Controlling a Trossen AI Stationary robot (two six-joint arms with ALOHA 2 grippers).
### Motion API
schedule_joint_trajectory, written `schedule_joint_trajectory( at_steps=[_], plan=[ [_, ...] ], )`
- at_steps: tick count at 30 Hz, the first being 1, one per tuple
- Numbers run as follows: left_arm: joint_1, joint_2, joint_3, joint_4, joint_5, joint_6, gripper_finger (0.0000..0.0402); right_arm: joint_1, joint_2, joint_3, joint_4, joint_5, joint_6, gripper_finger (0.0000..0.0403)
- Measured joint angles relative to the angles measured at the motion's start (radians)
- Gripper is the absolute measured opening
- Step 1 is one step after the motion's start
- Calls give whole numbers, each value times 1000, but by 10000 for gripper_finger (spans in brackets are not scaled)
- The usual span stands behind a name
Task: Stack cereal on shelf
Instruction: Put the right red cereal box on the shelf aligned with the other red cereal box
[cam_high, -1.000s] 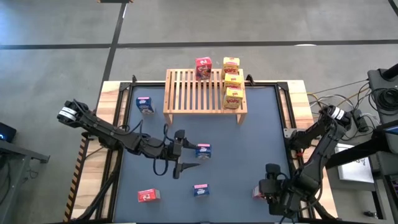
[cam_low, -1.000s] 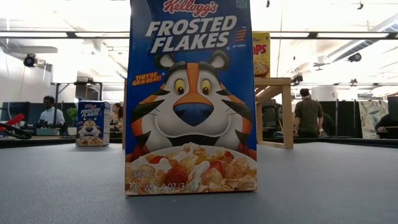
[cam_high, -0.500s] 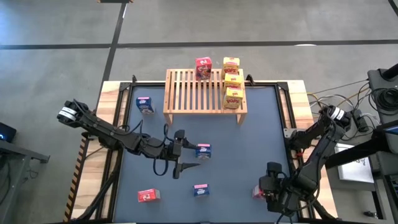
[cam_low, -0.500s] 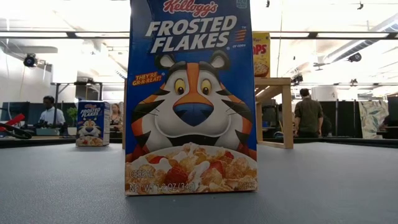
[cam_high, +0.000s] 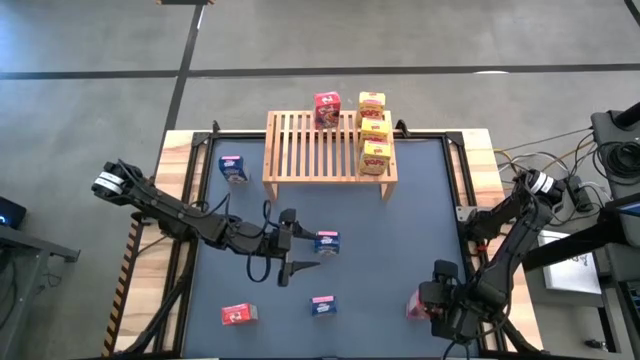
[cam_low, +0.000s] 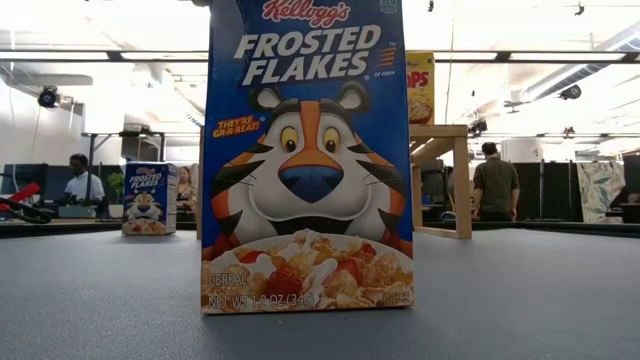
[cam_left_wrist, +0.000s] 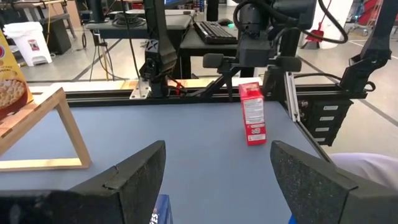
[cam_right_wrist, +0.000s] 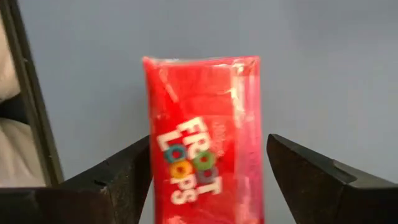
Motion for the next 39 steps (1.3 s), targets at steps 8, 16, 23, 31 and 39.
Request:
schedule_joint_trajectory(
  at_steps=[8,16,23,31,39],
  plan=[
    [0,0,-1,5,0,-7,274,0,0,-3,29,0,-29,248],
    [0,0,-5,5,0,-8,274,0,0,-3,29,0,-44,200],
    [0,0,-5,6,-1,-8,274,0,-10,-3,29,0,-53,177],
    [0,0,-5,8,-1,-8,274,-2,-30,55,28,29,-108,169],
    [0,0,-11,15,-18,-7,274,-11,-30,201,28,255,-325,169]
  ],
)
